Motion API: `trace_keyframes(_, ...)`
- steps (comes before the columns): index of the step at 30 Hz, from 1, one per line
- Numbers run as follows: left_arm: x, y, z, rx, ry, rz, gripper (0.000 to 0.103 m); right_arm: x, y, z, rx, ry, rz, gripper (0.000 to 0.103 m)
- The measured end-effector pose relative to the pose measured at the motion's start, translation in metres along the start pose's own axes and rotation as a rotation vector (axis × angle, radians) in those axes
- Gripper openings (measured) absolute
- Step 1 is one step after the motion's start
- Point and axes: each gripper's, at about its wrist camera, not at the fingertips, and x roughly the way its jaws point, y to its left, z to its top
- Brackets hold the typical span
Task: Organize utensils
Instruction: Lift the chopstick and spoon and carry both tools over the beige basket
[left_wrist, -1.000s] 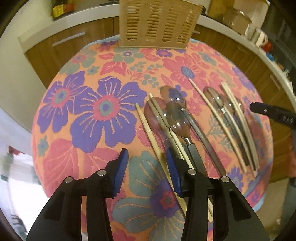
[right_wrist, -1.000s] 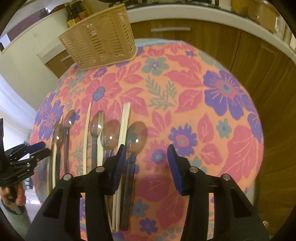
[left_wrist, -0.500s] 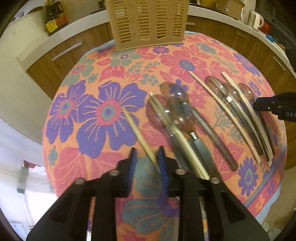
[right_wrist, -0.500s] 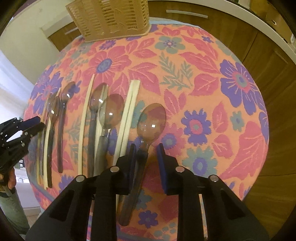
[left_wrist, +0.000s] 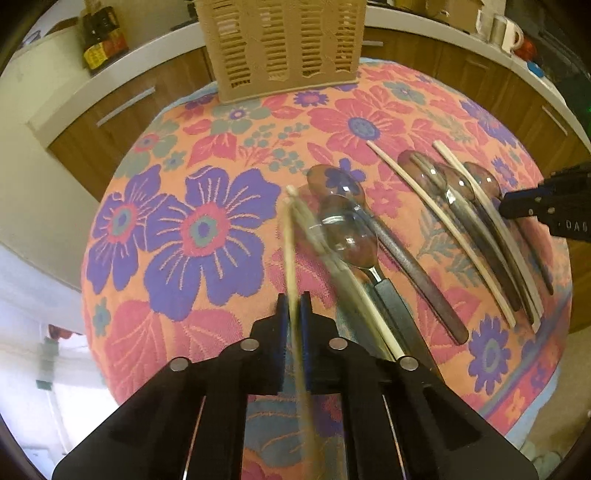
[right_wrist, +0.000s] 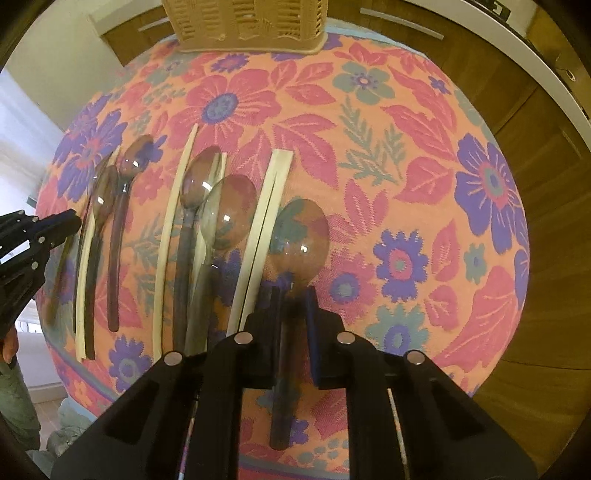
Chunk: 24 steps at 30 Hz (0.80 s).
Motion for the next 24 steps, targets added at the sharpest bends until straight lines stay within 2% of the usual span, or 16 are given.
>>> trace_keyframes(3, -0.009, 0.013, 0.003, -0.054, -0.059, -0.041, 0.004, -0.009, -0.003, -0.006, -0.005, -0.058, 0.006, 0.01)
trace_keyframes(6, -0.031, 0.027, 0.011, -0.113, -0.165, -0.097, 0.004, -0.026, -0.01, -0.016, -0.003, -0.138, 0.051, 0.01)
trace_keyframes(10, -0.062, 0.04, 0.036, -0.179, -0.322, -0.16, 0.004, -0.056, -0.006, -0.002, -0.02, -0.272, 0.095, 0.01)
trace_keyframes(16, -0.113, 0.053, 0.085, -0.209, -0.638, -0.233, 0.004, -0.11, -0.004, 0.039, -0.05, -0.545, 0.131, 0.01)
trace_keyframes(21, -0.135, 0.057, 0.138, -0.214, -0.801, -0.265, 0.004, -0.153, -0.002, 0.087, -0.048, -0.742, 0.139, 0.01)
trace_keyframes(24, -0.138, 0.057, 0.171, -0.213, -0.863, -0.261, 0.004, -0.171, -0.004, 0.111, -0.04, -0.842, 0.138, 0.01)
